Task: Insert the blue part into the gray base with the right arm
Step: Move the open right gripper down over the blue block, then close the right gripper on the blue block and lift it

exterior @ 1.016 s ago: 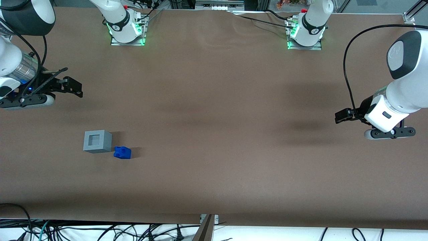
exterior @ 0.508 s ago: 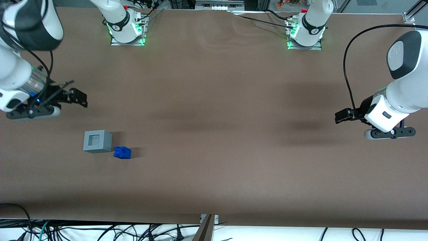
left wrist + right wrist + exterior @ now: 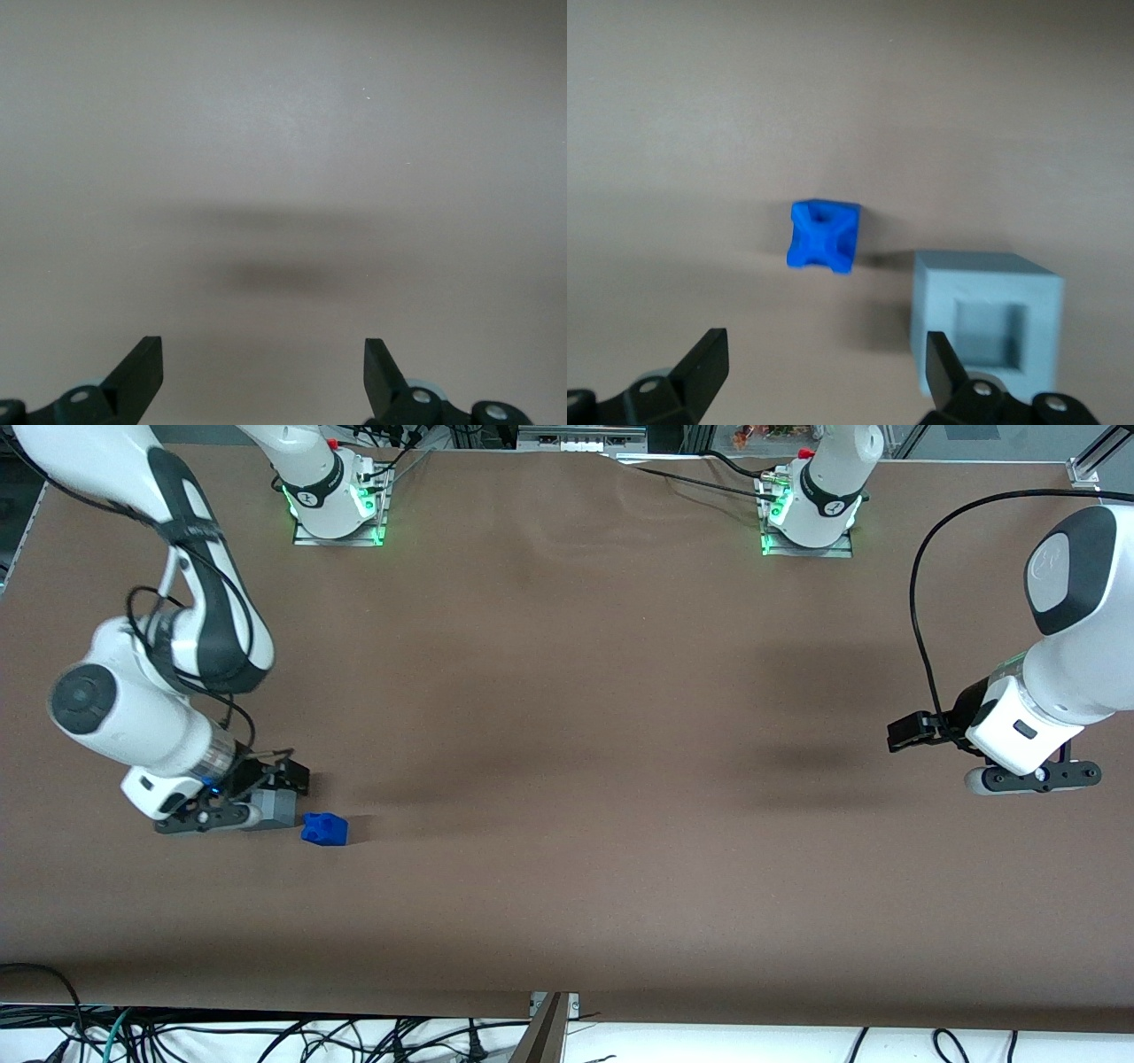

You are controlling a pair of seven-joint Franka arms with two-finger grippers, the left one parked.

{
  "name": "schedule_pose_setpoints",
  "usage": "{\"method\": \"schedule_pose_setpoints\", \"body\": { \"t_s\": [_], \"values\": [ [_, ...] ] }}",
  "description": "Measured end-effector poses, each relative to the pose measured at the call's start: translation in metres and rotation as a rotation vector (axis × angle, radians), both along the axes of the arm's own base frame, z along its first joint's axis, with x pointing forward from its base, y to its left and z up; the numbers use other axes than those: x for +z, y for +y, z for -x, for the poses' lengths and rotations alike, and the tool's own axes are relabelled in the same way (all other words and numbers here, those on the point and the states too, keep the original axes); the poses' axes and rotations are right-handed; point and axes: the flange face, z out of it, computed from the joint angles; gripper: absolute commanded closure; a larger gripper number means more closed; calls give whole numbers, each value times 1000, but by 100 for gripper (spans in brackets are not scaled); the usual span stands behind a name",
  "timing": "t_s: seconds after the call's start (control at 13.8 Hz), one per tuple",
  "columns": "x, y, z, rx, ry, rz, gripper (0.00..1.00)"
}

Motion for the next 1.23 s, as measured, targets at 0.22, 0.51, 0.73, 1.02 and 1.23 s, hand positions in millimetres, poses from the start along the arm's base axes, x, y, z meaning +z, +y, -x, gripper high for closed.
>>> {"method": "schedule_pose_setpoints", "body": {
  "t_s": [0.22, 0.51, 0.73, 1.02, 1.23],
  "values": [
    [-23, 11, -2, 5, 3, -5, 1],
    [-37, 18, -7, 12, -30, -9, 2],
    [-52, 17, -8, 20, -33, -1, 2],
    [-70, 11, -11, 12, -43, 3, 12],
    [-86, 10, -11, 15, -46, 7, 25]
  ]
}}
